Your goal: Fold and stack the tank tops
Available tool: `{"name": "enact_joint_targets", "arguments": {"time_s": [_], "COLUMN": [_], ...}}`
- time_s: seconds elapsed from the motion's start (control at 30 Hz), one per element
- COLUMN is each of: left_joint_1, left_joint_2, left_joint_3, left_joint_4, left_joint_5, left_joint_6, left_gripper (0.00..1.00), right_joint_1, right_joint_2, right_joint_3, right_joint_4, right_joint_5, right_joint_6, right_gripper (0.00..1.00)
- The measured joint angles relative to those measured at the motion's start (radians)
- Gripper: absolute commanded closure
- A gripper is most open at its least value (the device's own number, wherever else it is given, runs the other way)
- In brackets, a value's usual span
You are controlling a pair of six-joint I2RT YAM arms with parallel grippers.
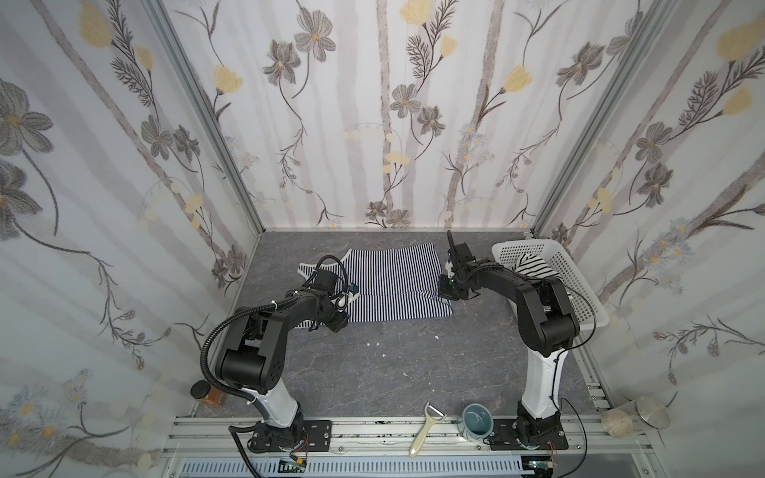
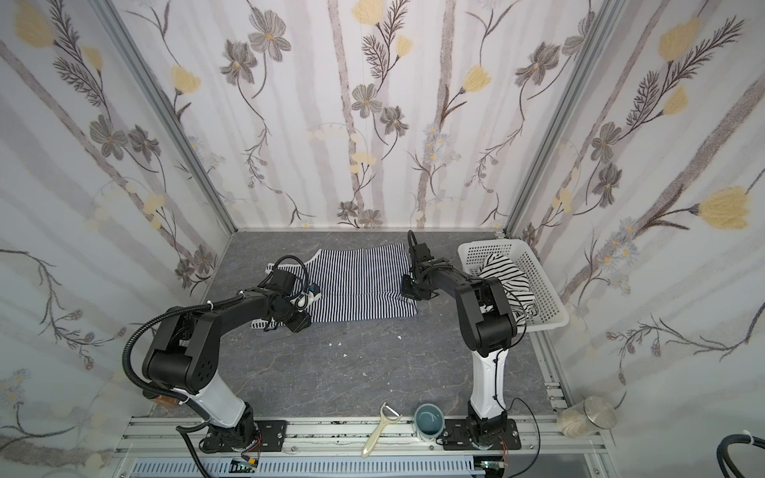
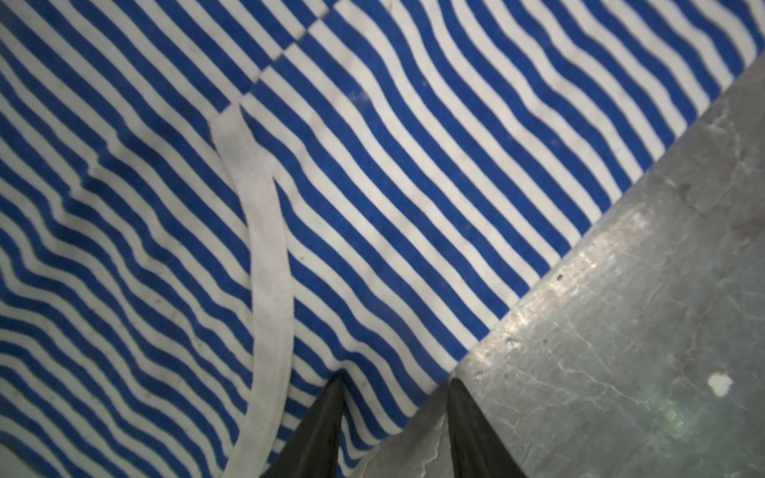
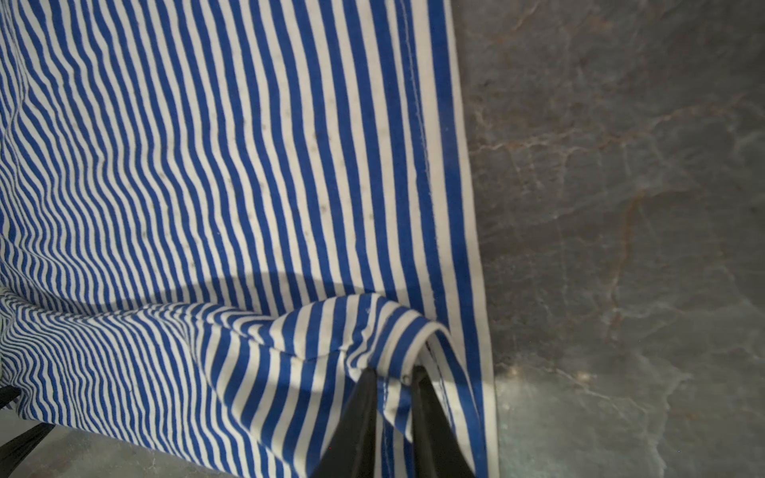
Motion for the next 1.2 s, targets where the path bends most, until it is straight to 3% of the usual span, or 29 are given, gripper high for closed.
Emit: {"name": "enact_joint_targets", "arguments": {"time_s": [0.2, 0.77, 0.83, 0.97, 1.2], "left_joint_1": [0.0, 0.0, 0.0, 0.0, 0.0], "left_joint_2": [0.002, 0.002, 0.001, 0.0, 0.0], "left_joint_3": [-0.011, -0.027, -0.029, -0.031, -0.029], "left_joint_4": [0.038, 0.067, 0.079, 0.085, 0.084], "left_joint_5": [0.0, -0.006, -0.003, -0.001, -0.003], "left_joint_6": [0.0, 0.0, 0.0, -0.003, -0.01], "left_gripper": [0.56, 0.56, 0.56, 0.56, 0.56], "right_joint_1": [-0.004, -0.065, -0.07, -0.076, -0.045], "right_joint_2": [-0.005, -0.013, -0.013, -0.013, -0.06], "right_joint_3": [0.003, 0.042, 0.05, 0.064, 0.031], "right_joint_4": [-0.001, -0.009, -0.008, -0.007, -0.003], "right_joint_5": [0.0, -0.008, -0.008, -0.007, 0.01], "right_joint_6": [0.0, -0.007, -0.007, -0.006, 0.007], "right_gripper": [0.97, 0.94, 0.9, 0.69, 0.65]}}
